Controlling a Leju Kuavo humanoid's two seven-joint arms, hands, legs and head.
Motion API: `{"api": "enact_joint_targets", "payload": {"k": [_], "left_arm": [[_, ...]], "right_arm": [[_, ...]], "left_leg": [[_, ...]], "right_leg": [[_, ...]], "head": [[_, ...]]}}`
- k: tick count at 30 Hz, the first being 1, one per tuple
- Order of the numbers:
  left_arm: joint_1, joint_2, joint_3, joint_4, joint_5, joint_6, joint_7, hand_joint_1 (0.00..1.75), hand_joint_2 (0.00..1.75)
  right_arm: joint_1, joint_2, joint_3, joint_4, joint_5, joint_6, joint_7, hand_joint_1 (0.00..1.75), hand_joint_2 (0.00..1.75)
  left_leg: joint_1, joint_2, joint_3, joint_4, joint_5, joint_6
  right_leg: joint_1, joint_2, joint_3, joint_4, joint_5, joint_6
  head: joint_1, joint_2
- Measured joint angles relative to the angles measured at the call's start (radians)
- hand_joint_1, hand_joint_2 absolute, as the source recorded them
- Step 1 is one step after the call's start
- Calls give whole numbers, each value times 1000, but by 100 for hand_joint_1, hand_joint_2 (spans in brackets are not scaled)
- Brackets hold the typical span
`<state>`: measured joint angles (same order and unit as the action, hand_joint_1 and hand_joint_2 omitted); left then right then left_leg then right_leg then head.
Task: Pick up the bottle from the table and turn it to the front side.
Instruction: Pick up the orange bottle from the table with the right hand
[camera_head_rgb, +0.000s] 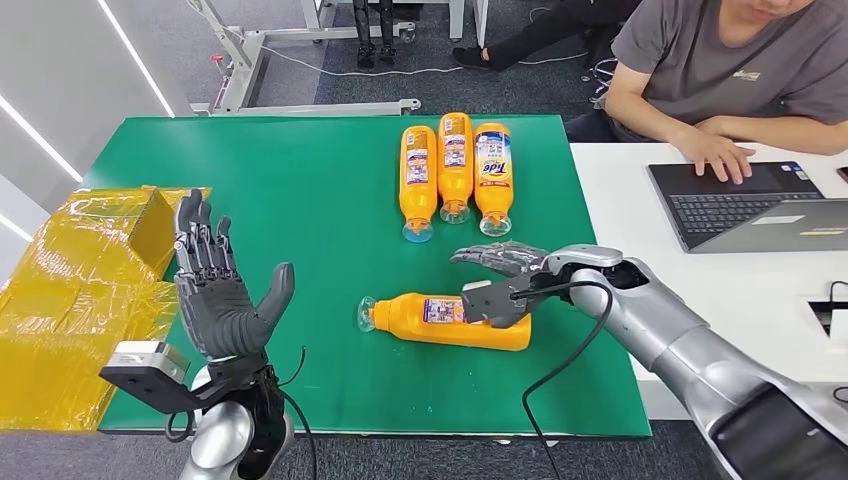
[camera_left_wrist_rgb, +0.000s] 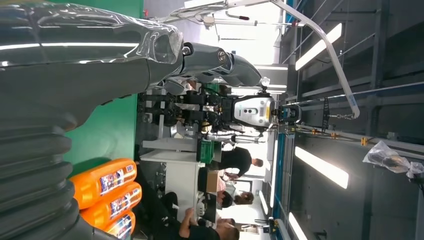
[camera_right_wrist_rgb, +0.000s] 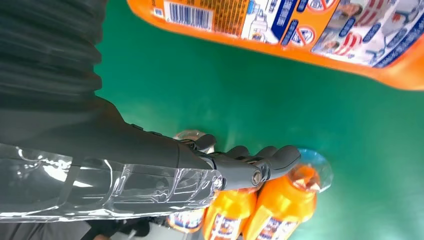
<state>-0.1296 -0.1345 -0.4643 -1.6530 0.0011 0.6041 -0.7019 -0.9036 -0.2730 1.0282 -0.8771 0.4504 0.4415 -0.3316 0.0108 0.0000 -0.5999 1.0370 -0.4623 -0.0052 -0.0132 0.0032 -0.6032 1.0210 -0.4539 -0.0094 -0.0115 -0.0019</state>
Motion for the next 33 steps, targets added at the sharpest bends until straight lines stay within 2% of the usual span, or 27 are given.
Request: {"api": "enact_joint_targets", "payload": {"k": [11,22,23,27,29,33], "left_arm": [[-2,-10,-2,8,0,-12,0,0,175],[-2,-11,-2,8,1,-5,0,0,175],[-3,-11,-2,8,2,-4,0,0,175],[-8,-11,-2,8,2,-1,0,0,175],[-10,-11,-2,8,2,1,0,0,175],[-13,-10,-2,8,2,6,0,0,175]], "right_arm": [[21,22,81,98,-48,-35,-43,0,175],[36,42,121,148,-56,-66,-46,0,175],[36,44,124,152,-56,-70,-46,4,175],[37,52,132,166,-53,-93,-44,169,175],[38,54,135,170,-48,-107,-44,175,175],[37,56,142,173,-43,-140,-44,175,175]], "left_leg": [[0,0,0,0,0,0],[0,0,0,0,0,0],[0,0,0,0,0,0],[0,0,0,0,0,0],[0,0,0,0,0,0],[0,0,0,0,0,0]], "right_leg": [[0,0,0,0,0,0],[0,0,0,0,0,0],[0,0,0,0,0,0],[0,0,0,0,0,0],[0,0,0,0,0,0],[0,0,0,0,0,0]], "head": [[0,0],[0,0],[0,0],[0,0],[0,0],[0,0]]}}
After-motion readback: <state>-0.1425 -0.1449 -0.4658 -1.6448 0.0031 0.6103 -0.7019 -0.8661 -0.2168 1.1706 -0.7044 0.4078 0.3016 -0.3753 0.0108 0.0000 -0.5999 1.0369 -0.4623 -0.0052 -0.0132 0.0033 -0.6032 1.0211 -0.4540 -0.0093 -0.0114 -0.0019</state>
